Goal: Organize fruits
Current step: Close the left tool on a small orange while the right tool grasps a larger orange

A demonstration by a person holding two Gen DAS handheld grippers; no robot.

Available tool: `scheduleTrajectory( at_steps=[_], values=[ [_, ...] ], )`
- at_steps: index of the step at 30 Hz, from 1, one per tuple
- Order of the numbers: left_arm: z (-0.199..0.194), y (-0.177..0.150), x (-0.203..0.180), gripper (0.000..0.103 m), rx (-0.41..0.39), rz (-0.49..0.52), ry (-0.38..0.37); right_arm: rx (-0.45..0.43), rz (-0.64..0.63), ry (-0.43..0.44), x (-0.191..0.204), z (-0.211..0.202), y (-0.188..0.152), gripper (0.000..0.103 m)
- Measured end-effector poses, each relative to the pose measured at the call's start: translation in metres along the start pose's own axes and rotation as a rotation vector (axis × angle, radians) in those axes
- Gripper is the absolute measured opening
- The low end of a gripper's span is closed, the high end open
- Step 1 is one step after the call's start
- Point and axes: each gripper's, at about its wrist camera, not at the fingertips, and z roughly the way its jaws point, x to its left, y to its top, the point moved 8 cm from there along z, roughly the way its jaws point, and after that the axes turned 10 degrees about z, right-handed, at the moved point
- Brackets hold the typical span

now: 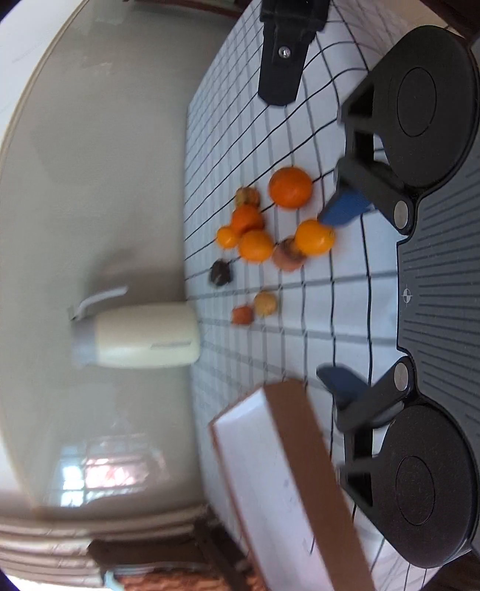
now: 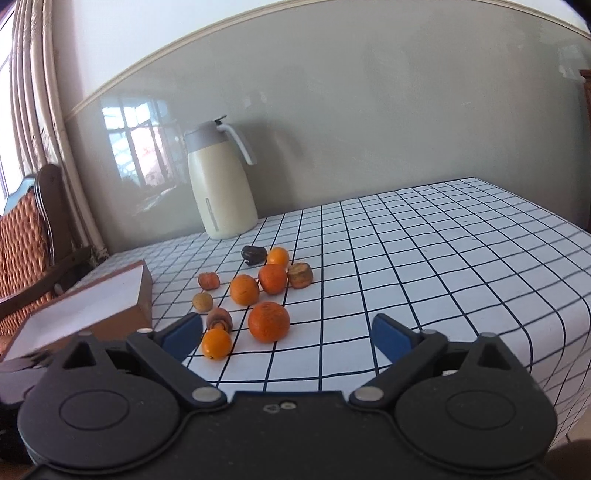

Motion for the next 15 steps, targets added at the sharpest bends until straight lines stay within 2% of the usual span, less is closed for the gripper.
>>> scheduleTrajectory(
  at_steps=[2, 5, 8, 12, 15],
  values=[
    [0.007, 0.001, -0.005, 0.077, 0.005, -0.012, -0.008, 0.005, 0.002, 0.002, -0.001, 0.002, 0.001, 0.085],
    [0.016, 0.002, -0.015, 0.070, 0.011, -0.009, -0.034, 0.003, 0.014, -0.003, -0.006, 0.005, 0.004, 0.085],
    [0.025, 0.003, -0.025, 0.070, 0.014, 0.000, -0.042, 0.009, 0.019, -0.005, -0.009, 0.011, 0.007, 0.082],
    [0.041, 0.003, -0.032, 0.043, 0.040, -0.004, -0.068, 0.031, 0.007, 0.000, -0.008, 0.023, 0.008, 0.076],
    [0.051, 0.002, -0.034, 0.038, 0.047, -0.018, -0.085, 0.042, 0.004, 0.005, -0.006, 0.031, 0.008, 0.072]
  ],
)
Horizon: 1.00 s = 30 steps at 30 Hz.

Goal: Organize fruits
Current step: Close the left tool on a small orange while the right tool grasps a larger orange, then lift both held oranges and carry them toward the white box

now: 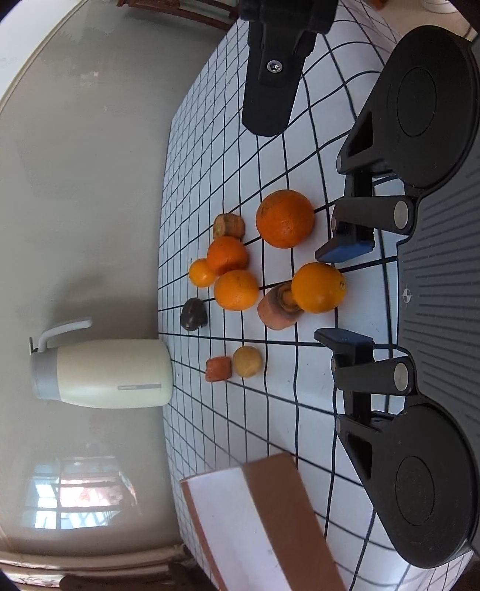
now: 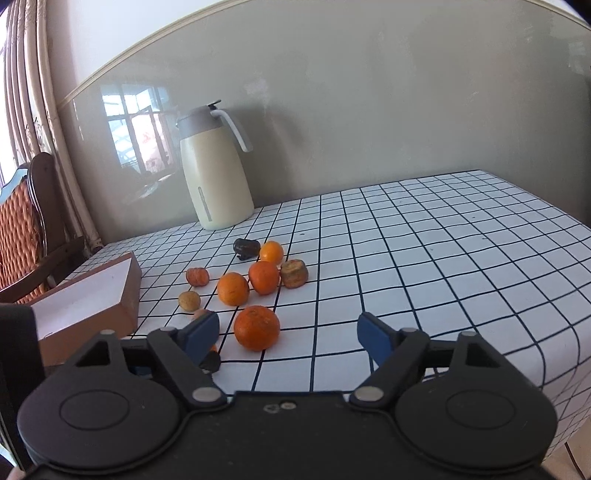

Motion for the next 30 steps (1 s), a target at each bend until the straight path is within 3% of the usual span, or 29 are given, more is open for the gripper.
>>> scheduleTrajectory(
  at_steps=[2, 6, 8, 12, 20, 30],
  values=[
    [0.001, 0.000, -0.002, 0.031, -0.016, -0.001, -0.015, 0.011, -0.007, 0.002, 0.002, 0.006, 0.000, 0.070],
    [0.001, -0.002, 0.001, 0.031, -0.026, 0.013, -0.007, 0.044, -0.024, 0.005, 0.008, 0.024, -0.002, 0.063],
    [-0.002, -0.005, 0.011, 0.031, -0.024, 0.004, 0.027, 0.069, -0.036, 0.005, 0.011, 0.035, -0.005, 0.054],
    [-0.003, -0.010, 0.038, 0.031, -0.013, -0.031, 0.083, 0.101, -0.067, -0.010, 0.017, 0.055, -0.011, 0.048],
    [-0.001, -0.014, 0.053, 0.031, -0.014, -0.038, 0.106, 0.128, -0.087, 0.007, 0.027, 0.078, -0.018, 0.032],
    [0.000, -0.015, 0.047, 0.031, -0.021, -0.028, 0.122, 0.109, -0.140, 0.002, 0.031, 0.080, -0.019, 0.032]
  ],
)
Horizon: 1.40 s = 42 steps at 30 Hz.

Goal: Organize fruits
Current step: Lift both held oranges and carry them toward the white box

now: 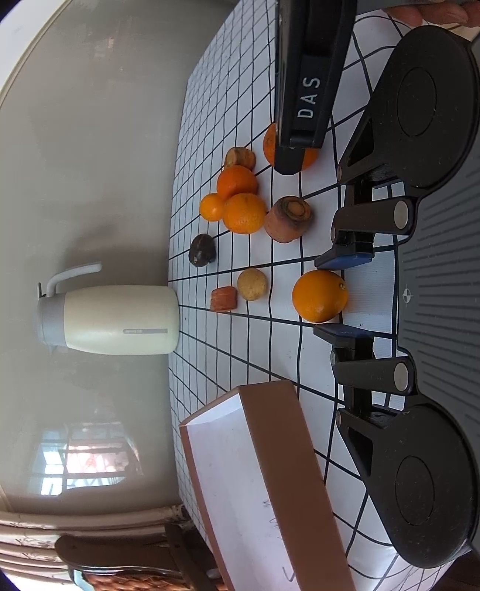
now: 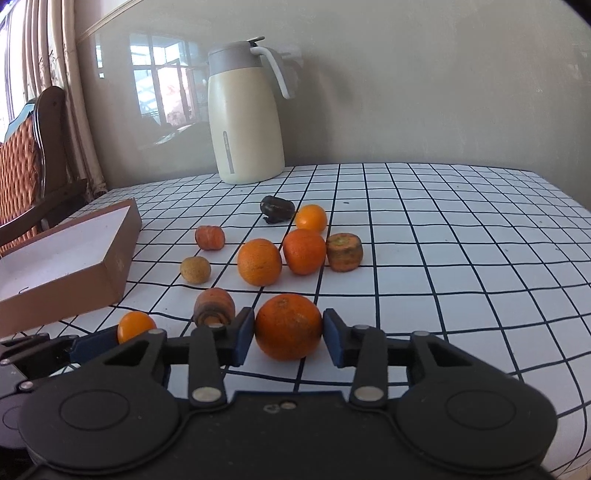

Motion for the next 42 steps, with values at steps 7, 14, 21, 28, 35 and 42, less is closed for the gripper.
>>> scheduleTrajectory(
  at_steps=[7, 14, 21, 28, 35, 42],
  values=[
    [-0.002, 0.000, 0.002, 0.031, -0.005, -0.007, -0.009, 0.002, 0.021, 0.013, -0.001, -0.002, 0.000, 0.030],
    [-0.009, 0.002, 0.003, 0.031, -0.023, -0.009, -0.007, -0.009, 0.020, 0.035, 0.000, -0.016, -0.004, 0.030],
    [-0.018, -0.001, 0.007, 0.031, -0.019, -0.009, -0.011, -0.015, 0.021, 0.052, -0.002, -0.032, -0.007, 0.030],
    [-0.039, -0.004, 0.021, 0.031, -0.038, 0.001, -0.002, -0.022, -0.016, 0.097, 0.011, -0.047, -0.013, 0.030],
    [-0.065, -0.005, 0.056, 0.031, -0.070, -0.036, 0.043, -0.064, -0.058, 0.179, 0.043, -0.058, -0.012, 0.030],
    [-0.083, -0.009, 0.096, 0.031, -0.095, -0.090, 0.109, -0.090, -0.079, 0.293, 0.081, -0.060, -0.010, 0.030]
  ],
)
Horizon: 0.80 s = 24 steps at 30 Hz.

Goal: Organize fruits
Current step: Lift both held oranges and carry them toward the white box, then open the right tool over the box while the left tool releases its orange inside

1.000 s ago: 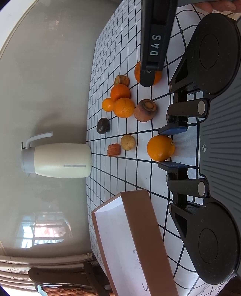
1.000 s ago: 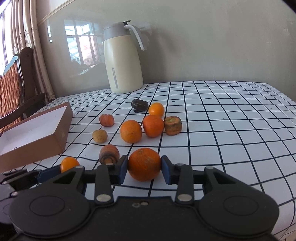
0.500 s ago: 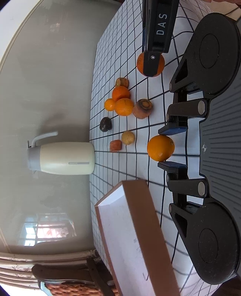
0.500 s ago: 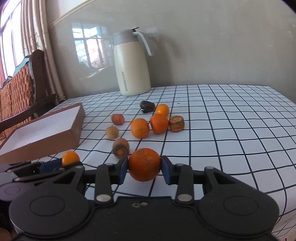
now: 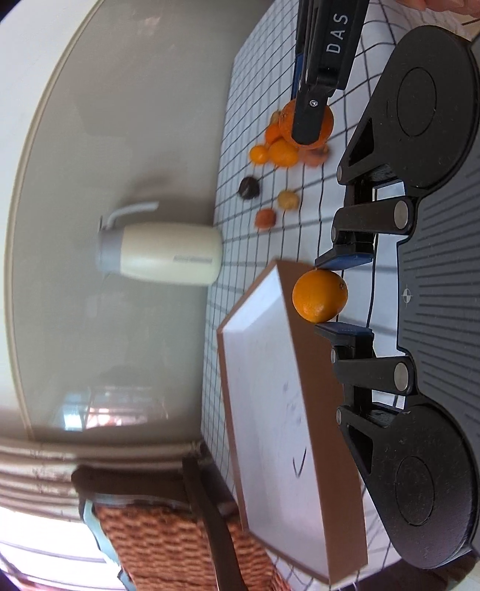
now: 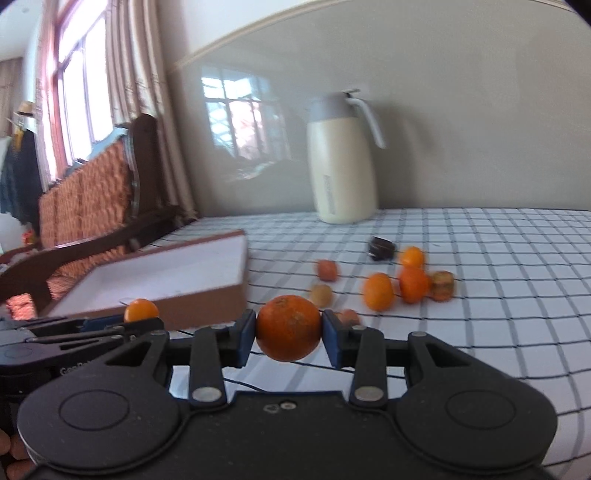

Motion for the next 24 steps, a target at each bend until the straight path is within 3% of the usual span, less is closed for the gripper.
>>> scheduleTrajectory(
  at_steps=[14, 24],
  values=[
    [-0.017, 0.003, 0.089, 0.031, -0.020, -0.081, 0.183, -0.048, -0.013, 0.171, 0.062, 0.022, 0.018, 0.030],
    [-0.024, 0.008, 0.164, 0.031, -0.039, -0.145, 0.330, -0.057, -0.043, 0.227, 0.090, 0.046, 0.034, 0.030]
  ],
)
